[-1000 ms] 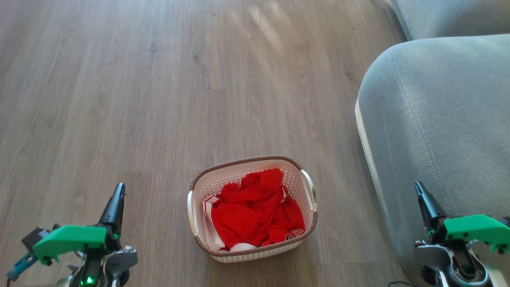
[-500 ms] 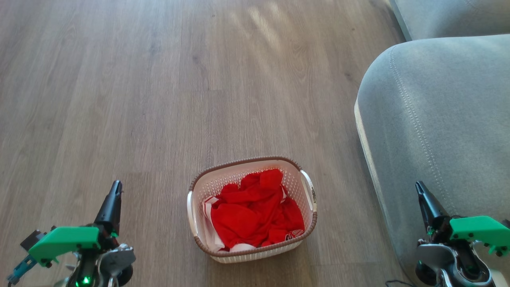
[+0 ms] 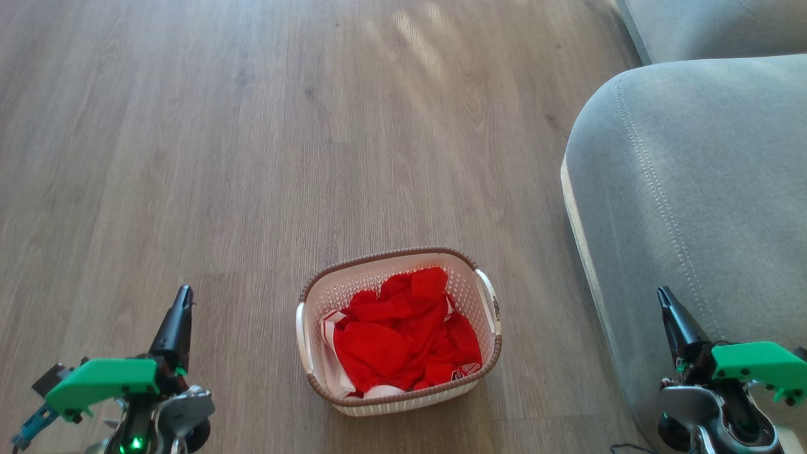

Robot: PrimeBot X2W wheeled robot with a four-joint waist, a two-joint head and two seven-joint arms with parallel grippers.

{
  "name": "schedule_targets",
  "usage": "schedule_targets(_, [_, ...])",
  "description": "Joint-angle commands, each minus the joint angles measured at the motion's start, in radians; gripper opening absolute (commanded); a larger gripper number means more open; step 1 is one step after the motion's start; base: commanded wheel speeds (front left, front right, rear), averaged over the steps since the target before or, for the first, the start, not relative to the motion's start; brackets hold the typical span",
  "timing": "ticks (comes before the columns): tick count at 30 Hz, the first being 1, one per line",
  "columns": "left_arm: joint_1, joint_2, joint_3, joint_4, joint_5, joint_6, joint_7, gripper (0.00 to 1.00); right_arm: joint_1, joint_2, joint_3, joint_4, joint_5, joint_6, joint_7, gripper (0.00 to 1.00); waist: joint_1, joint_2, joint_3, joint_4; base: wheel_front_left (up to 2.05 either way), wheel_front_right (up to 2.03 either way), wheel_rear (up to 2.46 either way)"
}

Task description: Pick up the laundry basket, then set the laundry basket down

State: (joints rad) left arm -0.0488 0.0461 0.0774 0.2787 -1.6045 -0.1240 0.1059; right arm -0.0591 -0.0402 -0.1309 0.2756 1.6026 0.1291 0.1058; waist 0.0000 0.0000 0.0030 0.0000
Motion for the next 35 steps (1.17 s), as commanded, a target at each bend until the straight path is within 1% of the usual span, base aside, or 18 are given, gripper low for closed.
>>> schedule_targets(1, [-0.059, 0.004, 0.037, -0.033, -0.004, -0.007, 0.008, 0.0, -0.049, -0.01, 0.017, -0.031, 0.006, 0.002, 0.008, 0.0, 0.0, 0.0, 0.0, 0.0, 0.0, 0.0, 0.0])
schedule_targets(35, [-0.059, 0.004, 0.037, -0.033, -0.004, -0.007, 0.007, 0.0, -0.049, -0.01, 0.016, -0.031, 0.005, 0.002, 0.008, 0.0, 0.0, 0.0, 0.0, 0.0, 0.0, 0.0, 0.0])
